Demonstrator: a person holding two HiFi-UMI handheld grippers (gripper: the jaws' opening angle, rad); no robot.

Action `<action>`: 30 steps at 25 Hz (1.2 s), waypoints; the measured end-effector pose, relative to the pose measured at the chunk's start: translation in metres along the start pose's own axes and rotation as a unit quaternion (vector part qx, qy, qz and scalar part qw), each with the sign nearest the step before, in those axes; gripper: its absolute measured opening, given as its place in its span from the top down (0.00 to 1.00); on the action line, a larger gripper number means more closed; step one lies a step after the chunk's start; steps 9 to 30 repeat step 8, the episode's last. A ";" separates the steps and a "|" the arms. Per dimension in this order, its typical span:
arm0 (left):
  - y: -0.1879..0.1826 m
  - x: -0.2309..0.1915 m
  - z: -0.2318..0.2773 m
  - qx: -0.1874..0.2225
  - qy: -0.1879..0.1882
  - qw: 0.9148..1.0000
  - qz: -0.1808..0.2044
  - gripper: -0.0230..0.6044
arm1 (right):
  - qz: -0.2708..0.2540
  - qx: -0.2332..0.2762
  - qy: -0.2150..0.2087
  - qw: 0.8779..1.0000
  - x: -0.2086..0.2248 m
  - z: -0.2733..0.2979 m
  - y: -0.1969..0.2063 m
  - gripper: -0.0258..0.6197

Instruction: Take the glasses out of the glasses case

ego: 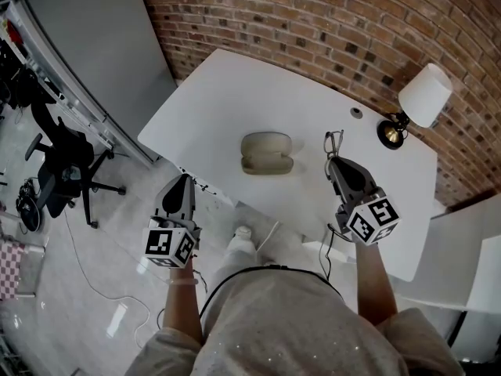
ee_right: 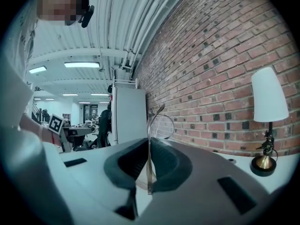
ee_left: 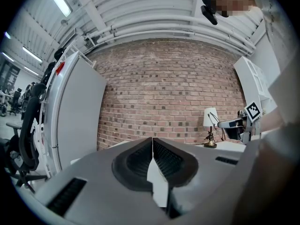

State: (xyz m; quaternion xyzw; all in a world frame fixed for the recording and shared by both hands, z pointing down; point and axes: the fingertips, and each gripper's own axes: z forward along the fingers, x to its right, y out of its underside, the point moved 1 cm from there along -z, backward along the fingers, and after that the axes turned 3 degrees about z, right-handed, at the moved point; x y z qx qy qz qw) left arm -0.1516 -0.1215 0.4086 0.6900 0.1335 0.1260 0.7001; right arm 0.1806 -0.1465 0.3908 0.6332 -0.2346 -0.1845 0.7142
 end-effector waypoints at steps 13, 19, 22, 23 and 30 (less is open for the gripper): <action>-0.004 -0.002 -0.003 0.004 -0.010 1.000 0.001 0.95 | 0.000 -0.001 -0.005 1.000 -0.001 -0.001 0.002 0.93; -0.004 -0.002 -0.003 0.004 -0.010 1.000 0.001 0.95 | 0.000 -0.001 -0.005 1.000 -0.001 -0.001 0.002 0.93; -0.004 -0.002 -0.003 0.004 -0.010 1.000 0.001 0.95 | 0.000 -0.001 -0.005 1.000 -0.001 -0.001 0.002 0.93; -0.004 -0.002 -0.003 0.004 -0.010 1.000 0.001 0.95 | 0.000 -0.001 -0.005 1.000 -0.001 -0.001 0.002 0.93; -0.004 -0.002 -0.003 0.004 -0.010 1.000 0.001 0.95 | 0.000 -0.001 -0.005 1.000 -0.001 -0.001 0.002 0.93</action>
